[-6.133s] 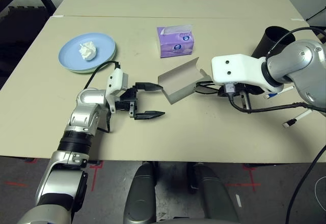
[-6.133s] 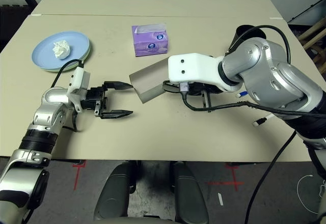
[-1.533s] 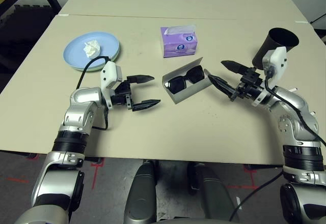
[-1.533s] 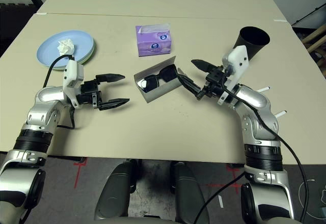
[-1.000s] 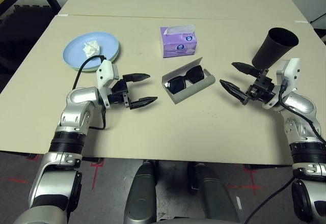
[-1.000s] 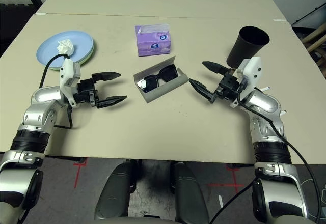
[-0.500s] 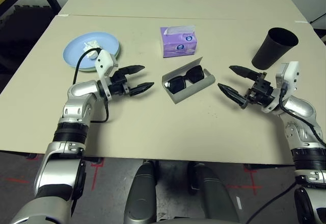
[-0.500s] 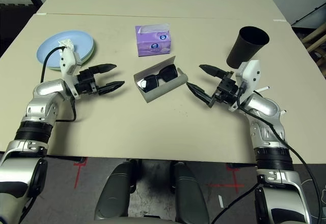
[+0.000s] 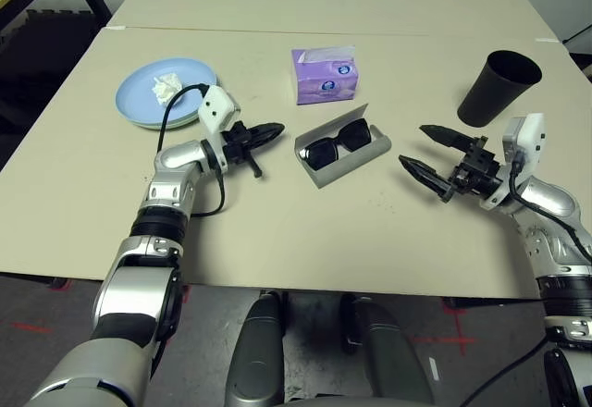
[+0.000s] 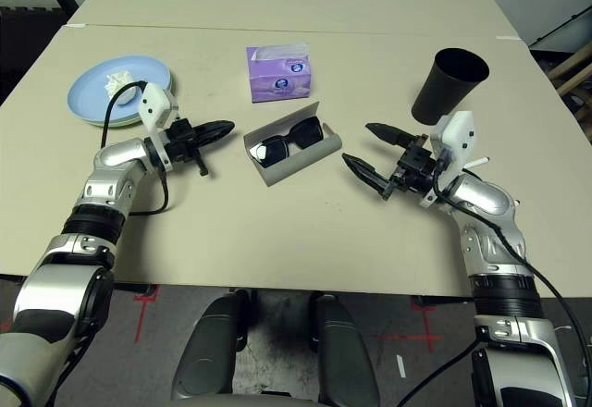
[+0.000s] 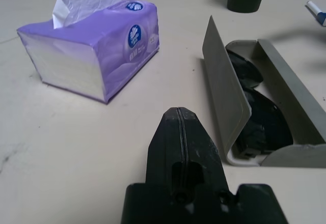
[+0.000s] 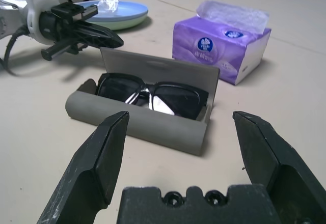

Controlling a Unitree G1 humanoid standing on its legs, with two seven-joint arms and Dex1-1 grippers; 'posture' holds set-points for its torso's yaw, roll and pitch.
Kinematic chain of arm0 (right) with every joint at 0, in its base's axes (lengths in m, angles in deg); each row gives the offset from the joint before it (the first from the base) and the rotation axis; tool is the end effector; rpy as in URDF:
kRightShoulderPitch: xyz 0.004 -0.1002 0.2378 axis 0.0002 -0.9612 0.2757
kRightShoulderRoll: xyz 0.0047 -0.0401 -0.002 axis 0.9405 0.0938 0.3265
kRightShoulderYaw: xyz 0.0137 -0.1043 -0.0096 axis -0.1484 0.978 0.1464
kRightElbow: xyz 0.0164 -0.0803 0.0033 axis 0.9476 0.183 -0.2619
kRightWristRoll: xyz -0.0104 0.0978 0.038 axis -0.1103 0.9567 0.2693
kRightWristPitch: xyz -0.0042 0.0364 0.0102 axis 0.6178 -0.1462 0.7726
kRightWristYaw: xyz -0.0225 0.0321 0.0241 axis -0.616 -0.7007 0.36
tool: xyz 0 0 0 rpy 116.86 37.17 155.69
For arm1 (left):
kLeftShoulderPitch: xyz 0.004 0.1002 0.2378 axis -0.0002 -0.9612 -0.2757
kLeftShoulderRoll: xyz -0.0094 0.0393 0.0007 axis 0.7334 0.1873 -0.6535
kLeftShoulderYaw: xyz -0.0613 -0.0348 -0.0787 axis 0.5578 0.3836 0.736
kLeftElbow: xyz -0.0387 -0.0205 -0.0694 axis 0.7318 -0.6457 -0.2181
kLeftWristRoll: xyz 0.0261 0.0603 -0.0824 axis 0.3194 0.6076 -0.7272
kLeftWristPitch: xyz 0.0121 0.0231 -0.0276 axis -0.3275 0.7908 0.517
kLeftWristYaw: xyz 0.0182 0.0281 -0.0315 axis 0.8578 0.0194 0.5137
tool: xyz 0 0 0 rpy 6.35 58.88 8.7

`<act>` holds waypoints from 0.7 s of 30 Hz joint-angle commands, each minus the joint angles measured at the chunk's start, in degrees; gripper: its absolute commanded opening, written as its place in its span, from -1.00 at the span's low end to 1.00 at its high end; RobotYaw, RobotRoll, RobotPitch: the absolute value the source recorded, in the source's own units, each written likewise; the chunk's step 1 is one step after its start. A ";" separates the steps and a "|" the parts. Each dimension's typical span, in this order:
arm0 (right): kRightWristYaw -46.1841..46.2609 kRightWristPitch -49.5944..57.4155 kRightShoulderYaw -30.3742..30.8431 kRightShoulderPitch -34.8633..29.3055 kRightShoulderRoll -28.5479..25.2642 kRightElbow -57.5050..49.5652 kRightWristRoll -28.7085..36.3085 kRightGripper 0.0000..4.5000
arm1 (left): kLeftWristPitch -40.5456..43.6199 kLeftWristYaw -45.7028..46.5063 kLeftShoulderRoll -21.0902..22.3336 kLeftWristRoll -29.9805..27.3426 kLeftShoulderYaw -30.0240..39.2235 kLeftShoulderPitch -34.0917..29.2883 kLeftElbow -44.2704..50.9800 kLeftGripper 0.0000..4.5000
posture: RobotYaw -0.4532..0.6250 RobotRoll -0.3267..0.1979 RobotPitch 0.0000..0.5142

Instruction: Organize and tidy the items on the table.

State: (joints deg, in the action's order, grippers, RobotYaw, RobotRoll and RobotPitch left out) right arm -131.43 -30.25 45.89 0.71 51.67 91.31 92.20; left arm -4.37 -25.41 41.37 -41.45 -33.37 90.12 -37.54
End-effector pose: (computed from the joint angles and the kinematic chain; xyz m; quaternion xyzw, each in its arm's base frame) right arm 0.2682 -0.2608 0.1377 -0.0863 -0.1113 0.4153 0.8987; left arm 0.3472 0.2139 0.1499 0.1268 -0.0600 -0.4577 0.8779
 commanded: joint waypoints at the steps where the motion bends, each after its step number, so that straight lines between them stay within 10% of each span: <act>1: 0.50 1.15 0.44 -1.46 -0.23 -1.36 0.54 1.00 | -0.93 -0.84 -0.98 1.03 -1.03 0.27 -1.43 -0.99 | 0.08 0.25 -0.22; 21: 1.04 0.47 0.72 -3.56 0.04 -0.68 -0.08 1.00 | 0.20 -4.61 -3.14 0.17 -2.78 -1.64 3.35 -0.99 | 0.08 0.25 -0.23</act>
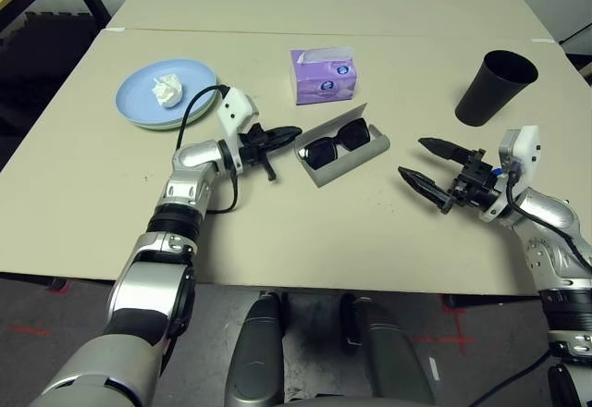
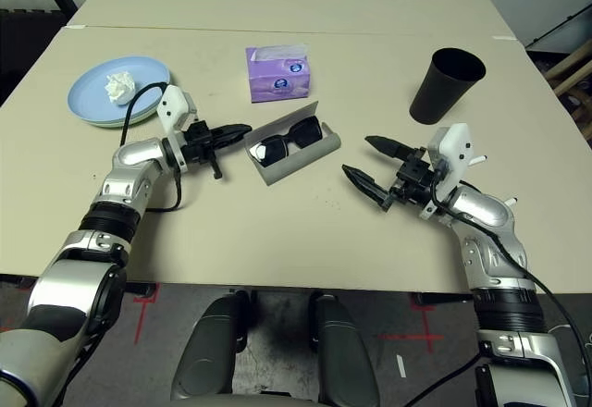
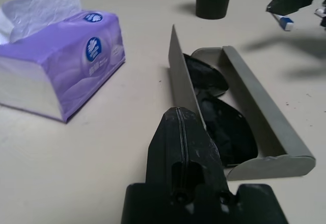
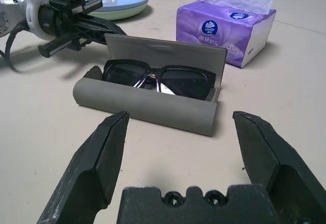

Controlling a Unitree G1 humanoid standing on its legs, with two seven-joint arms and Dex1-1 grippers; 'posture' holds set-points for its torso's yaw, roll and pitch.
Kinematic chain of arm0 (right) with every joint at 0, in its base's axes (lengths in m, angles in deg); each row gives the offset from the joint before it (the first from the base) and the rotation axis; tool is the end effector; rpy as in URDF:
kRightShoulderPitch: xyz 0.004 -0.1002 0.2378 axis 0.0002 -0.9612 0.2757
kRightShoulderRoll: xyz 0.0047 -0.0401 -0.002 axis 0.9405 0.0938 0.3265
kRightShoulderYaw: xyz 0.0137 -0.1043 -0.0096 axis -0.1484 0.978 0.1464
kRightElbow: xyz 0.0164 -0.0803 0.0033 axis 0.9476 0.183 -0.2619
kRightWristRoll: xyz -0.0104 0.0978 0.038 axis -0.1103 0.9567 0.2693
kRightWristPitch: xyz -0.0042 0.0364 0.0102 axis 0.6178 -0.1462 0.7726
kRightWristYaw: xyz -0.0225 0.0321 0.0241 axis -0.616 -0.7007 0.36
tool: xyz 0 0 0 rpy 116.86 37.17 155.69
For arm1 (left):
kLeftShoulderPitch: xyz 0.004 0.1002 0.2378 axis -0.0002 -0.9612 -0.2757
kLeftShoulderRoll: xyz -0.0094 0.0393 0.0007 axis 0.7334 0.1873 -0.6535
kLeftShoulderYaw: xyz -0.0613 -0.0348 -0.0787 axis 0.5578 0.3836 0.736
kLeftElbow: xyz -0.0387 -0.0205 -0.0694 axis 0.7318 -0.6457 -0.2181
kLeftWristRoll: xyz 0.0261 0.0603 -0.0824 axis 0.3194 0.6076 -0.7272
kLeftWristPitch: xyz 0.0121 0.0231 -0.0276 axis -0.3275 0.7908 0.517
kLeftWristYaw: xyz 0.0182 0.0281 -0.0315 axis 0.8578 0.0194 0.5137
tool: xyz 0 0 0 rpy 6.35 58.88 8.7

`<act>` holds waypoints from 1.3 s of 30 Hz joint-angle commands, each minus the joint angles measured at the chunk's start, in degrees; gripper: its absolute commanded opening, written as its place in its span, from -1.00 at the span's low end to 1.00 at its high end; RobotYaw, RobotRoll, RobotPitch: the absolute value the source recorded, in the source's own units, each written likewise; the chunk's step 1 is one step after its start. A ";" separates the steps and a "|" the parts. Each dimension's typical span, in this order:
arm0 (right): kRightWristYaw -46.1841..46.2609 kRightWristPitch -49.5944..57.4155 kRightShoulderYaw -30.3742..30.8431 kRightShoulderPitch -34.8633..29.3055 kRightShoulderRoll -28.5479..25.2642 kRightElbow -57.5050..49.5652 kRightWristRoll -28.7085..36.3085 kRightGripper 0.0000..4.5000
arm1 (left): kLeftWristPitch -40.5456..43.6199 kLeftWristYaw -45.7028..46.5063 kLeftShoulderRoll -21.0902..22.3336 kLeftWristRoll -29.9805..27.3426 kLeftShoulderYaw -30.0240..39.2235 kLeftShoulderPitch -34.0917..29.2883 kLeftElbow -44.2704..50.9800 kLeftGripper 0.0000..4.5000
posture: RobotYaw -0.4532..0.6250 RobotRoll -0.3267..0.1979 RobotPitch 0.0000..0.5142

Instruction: Organize and tidy the items on the table.

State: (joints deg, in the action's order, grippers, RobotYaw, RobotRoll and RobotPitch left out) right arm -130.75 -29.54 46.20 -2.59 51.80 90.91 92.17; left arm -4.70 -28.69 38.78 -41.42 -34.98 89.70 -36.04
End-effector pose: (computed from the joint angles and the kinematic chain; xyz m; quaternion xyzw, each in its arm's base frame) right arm 0.2600 -0.2630 0.1232 -0.0729 -0.0825 0.4087 0.9060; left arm 0.3477 0.1955 0.1460 0.1250 -0.0646 -0.5065 0.8507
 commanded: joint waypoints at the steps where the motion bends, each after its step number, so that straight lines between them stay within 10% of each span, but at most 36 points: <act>1: 0.44 -0.14 0.42 -0.22 -0.10 -0.42 -0.03 1.00 | 0.52 -1.68 -0.61 0.18 -1.40 -1.45 2.34 -0.99 | 0.08 0.25 -0.24; 39: -0.31 -3.30 0.31 0.86 -0.70 2.88 0.17 1.00 | 11.42 -8.30 2.22 -2.80 -6.17 -9.09 18.48 -0.99 | 0.05 0.25 -0.28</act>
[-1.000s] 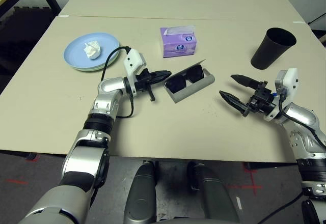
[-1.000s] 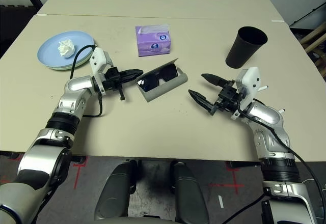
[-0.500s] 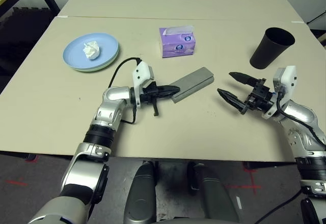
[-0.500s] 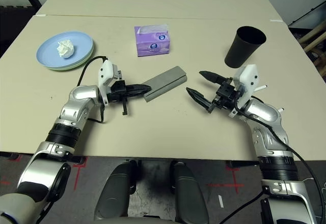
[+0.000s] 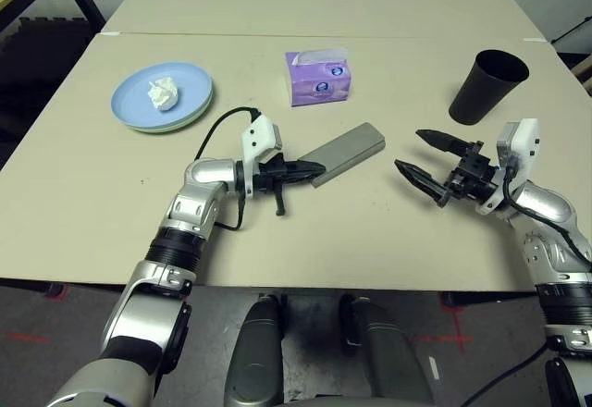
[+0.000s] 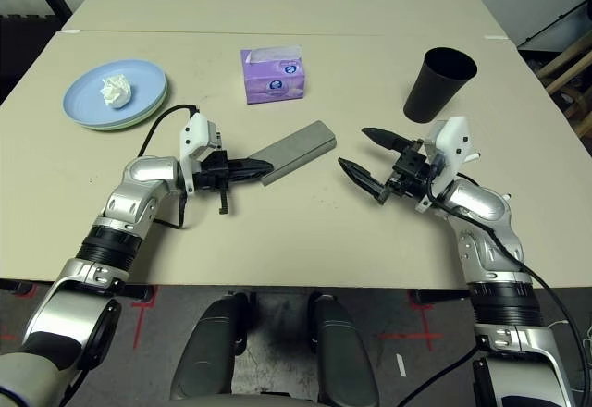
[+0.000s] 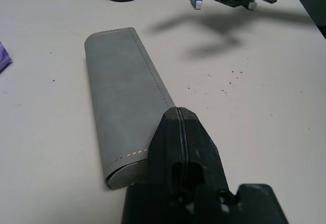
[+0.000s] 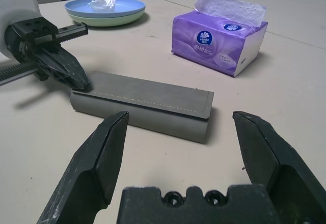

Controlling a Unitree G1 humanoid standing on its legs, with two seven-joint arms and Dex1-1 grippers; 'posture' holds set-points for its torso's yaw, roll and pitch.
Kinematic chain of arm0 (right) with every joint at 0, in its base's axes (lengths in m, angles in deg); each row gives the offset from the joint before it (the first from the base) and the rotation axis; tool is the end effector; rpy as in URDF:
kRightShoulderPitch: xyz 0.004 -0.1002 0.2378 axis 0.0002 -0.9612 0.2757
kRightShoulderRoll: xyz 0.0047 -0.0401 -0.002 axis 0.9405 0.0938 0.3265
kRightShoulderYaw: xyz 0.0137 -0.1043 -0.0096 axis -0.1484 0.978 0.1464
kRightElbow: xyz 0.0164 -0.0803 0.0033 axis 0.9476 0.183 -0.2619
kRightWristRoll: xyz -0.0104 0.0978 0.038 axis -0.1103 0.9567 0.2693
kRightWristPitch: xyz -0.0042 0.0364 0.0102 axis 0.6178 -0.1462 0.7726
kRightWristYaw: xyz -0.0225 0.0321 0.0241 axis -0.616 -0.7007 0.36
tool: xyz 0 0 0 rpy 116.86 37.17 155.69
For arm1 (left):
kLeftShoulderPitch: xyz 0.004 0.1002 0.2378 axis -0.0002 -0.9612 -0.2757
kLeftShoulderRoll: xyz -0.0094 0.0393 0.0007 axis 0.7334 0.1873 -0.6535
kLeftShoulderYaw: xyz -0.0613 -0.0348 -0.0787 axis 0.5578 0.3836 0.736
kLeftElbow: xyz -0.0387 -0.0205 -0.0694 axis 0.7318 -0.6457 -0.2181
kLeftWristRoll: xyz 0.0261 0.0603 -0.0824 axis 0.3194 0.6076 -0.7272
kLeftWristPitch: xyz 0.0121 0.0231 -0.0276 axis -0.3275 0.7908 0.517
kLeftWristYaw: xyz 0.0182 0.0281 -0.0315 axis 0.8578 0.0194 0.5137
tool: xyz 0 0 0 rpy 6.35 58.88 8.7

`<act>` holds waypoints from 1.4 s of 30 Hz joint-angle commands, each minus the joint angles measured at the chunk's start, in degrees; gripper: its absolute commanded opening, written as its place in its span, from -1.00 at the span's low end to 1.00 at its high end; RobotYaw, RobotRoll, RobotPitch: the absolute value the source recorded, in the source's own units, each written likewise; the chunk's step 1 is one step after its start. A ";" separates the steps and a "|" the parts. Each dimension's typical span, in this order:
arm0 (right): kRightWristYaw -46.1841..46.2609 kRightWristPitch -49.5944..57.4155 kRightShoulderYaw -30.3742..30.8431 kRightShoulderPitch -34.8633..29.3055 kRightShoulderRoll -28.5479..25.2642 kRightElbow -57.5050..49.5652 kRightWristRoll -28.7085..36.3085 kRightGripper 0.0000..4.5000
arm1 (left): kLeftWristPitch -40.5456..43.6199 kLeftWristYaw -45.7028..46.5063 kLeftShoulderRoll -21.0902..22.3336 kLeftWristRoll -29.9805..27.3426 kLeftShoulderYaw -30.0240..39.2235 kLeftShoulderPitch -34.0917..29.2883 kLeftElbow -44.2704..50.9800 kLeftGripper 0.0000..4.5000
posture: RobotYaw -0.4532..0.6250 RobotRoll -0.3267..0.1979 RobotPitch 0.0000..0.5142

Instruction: Organize and tidy the items on the table.

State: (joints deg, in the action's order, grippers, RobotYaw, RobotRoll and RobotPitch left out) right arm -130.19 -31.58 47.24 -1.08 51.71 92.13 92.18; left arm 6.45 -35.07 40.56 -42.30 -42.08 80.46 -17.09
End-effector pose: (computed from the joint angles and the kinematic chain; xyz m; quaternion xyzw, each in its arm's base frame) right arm 0.2648 -0.2598 0.1264 -0.0819 -0.0971 0.4098 0.9033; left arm 0.3238 0.1776 0.1382 0.1446 -0.0092 -0.6044 0.7834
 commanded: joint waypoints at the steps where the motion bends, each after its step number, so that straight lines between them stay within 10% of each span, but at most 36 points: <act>1: -0.98 -1.48 -0.75 -0.61 -0.66 1.99 0.16 1.00 | 0.55 -2.42 0.31 -3.08 1.68 0.39 -0.02 -0.99 | 0.05 0.25 -0.28; 15: -1.48 -1.16 -0.33 1.48 -1.10 2.84 0.26 1.00 | -1.21 -12.22 5.77 -7.31 4.30 4.81 -0.73 -0.92 | 0.07 0.25 -0.26; 27: -0.67 4.35 -0.03 1.83 -4.88 0.78 -0.69 1.00 | -5.53 -16.09 2.78 -6.31 1.63 4.57 -3.79 0.95 | -0.03 0.25 -0.18; 42: -5.88 22.80 4.11 6.90 -24.65 -2.49 -4.99 1.00 | -4.49 -13.80 -2.32 -6.68 1.54 4.45 -0.63 0.99 | -0.05 0.25 -0.23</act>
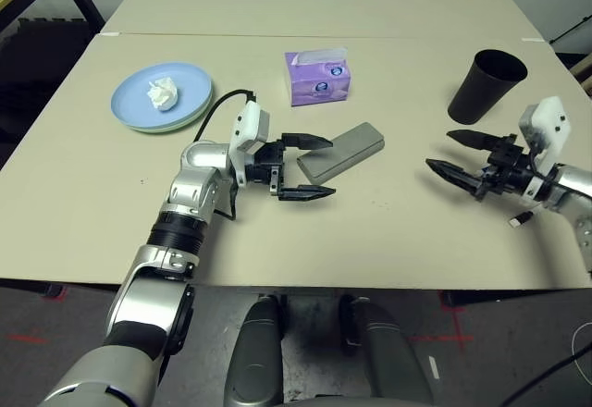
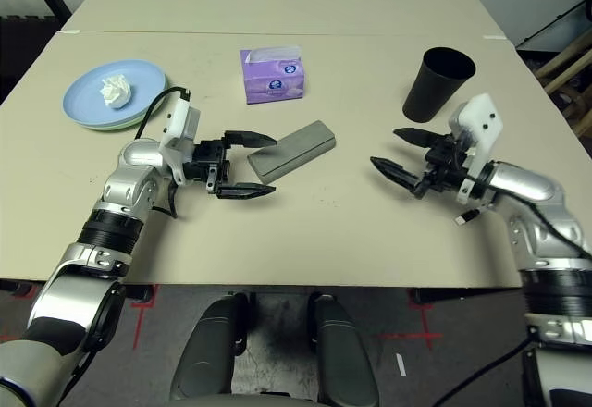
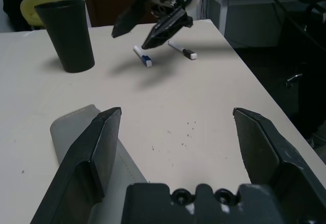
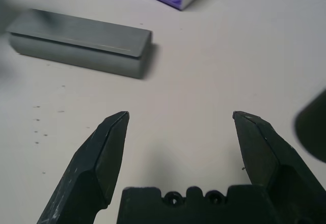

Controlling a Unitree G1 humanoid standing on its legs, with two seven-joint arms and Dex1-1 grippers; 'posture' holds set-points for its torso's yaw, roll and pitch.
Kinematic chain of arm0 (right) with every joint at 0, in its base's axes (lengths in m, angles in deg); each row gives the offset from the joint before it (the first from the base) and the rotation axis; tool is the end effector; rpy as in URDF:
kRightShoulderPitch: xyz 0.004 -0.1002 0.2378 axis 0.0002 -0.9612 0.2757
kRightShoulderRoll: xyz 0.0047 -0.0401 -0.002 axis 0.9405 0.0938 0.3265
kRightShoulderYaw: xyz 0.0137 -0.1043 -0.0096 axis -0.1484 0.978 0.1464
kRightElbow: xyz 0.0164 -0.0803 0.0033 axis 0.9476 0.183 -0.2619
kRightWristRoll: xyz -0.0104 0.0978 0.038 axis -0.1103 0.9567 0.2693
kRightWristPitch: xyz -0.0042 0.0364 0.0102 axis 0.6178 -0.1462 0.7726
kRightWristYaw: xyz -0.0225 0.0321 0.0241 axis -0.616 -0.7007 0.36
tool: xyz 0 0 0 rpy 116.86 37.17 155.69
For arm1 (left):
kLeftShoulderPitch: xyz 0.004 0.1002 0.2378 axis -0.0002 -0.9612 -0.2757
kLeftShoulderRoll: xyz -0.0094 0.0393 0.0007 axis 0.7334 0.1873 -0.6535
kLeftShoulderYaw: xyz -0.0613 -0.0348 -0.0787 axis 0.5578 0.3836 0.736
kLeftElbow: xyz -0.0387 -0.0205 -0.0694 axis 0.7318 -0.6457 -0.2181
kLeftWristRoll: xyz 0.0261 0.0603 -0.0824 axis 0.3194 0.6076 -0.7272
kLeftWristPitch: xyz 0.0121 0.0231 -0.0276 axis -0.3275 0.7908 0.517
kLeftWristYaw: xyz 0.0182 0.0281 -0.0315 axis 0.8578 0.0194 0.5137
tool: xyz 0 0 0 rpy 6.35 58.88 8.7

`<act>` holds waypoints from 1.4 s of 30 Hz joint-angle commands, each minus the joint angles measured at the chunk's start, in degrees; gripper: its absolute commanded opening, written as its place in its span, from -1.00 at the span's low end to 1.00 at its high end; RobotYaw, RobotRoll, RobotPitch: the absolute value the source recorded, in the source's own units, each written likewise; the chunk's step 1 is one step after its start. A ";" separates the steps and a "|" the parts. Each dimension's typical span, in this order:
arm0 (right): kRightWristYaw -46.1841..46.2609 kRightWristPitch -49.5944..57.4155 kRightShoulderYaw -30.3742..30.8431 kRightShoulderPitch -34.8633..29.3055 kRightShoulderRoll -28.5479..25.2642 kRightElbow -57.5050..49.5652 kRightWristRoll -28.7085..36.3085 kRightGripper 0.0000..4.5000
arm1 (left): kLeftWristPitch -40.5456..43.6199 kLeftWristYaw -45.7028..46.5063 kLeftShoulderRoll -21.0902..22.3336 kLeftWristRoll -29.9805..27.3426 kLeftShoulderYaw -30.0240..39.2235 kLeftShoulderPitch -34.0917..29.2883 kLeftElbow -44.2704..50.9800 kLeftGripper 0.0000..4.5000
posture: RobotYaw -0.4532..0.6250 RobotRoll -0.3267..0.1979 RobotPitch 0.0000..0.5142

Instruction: Organize and tidy the items on the table.

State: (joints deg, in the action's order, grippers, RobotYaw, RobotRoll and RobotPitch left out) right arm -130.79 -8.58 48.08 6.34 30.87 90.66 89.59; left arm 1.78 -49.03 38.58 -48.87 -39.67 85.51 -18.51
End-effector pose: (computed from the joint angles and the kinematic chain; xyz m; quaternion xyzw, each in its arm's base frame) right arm 0.2662 -0.3092 0.2025 -0.1848 0.0752 0.3510 0.9149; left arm 0.3333 0.1692 0.1654 0.1293 -0.1007 -0.6976 0.6975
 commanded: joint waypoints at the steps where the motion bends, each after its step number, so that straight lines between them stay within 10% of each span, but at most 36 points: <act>1: -8.29 -2.82 4.86 -1.36 -6.12 -1.35 -3.95 1.00 | 0.24 0.29 -0.45 -0.13 -0.79 -0.70 0.92 0.99 | -0.05 0.25 -0.23; 12: -27.44 -26.92 19.88 5.15 -22.55 9.46 -24.79 1.00 | 0.24 1.07 -0.68 -0.05 -0.52 -0.29 0.44 0.99 | -0.07 0.25 -0.22; 42: -30.35 -62.89 28.79 17.53 -15.25 28.35 -40.15 1.00 | -0.16 2.82 0.73 1.03 -0.87 -0.50 0.73 0.99 | -0.02 0.25 -0.22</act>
State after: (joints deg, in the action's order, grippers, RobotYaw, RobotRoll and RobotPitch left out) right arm -161.62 -70.78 76.16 23.79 15.54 118.01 50.17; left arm 1.41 -46.07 39.11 -48.33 -39.64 85.27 -18.56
